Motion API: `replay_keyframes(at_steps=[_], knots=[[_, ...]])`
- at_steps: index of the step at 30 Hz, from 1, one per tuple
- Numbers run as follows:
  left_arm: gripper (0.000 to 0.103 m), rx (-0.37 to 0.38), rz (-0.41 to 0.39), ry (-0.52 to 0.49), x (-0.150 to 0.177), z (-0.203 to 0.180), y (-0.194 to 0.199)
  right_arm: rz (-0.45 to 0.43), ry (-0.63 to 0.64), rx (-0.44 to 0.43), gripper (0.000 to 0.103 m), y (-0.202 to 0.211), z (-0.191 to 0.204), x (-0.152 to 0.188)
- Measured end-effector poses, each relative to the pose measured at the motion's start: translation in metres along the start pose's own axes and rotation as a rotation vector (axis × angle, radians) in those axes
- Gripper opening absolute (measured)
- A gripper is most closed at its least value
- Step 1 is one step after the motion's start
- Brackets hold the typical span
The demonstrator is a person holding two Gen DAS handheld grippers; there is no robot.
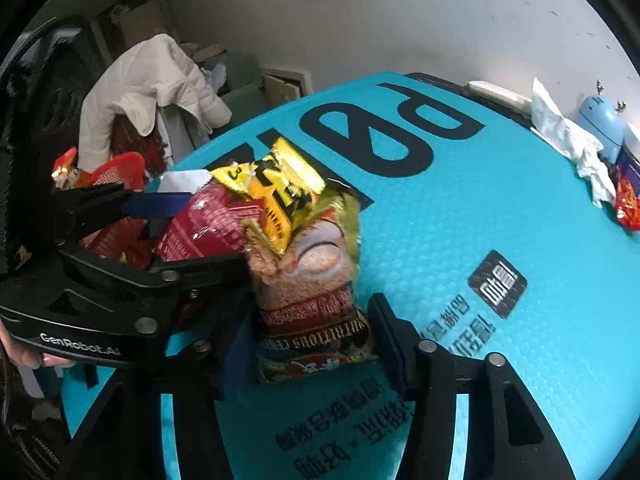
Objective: Organize snacks
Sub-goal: 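Grasp the large red printed bag with left tool while right tool grasps the cereal bag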
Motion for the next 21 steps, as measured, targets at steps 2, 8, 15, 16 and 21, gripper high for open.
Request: replay_keyframes(at_steps=[2,8,15,16,21], knots=[[0.085,0.025,0.003,0.004,0.003,-0.004,-0.001,0.005,-0.016,0.009,0.052,0.003,-0.003,0.005],[0.074,0.071,0.009,-0.029,0.015,-0.025,-0.001,0.014,-0.054,0.04,0.049,0.019,-0.008,0.023],[0.072,0.113,0.022,-0.077,0.035,-0.055,0.013,0.032,-0.101,0.085,0.049,0.044,-0.011,0.053],[0.072,0.119,0.026,-0.082,0.04,-0.059,0.015,0.034,-0.11,0.089,0.049,0.047,-0.011,0.058],[0.072,0.148,0.049,-0.107,0.064,-0.078,0.028,0.045,-0.134,0.109,0.049,0.066,-0.004,0.084]])
Point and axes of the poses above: each gripper's, at about its wrist camera, not at the fingertips, and y roughly against the way its jaws point, z to its left, x to its underside, the point moved 10 cm from there along -y, roughly the way its jaws point, and after that the axes turned 5 degrees about x, right-handed, at the moved point
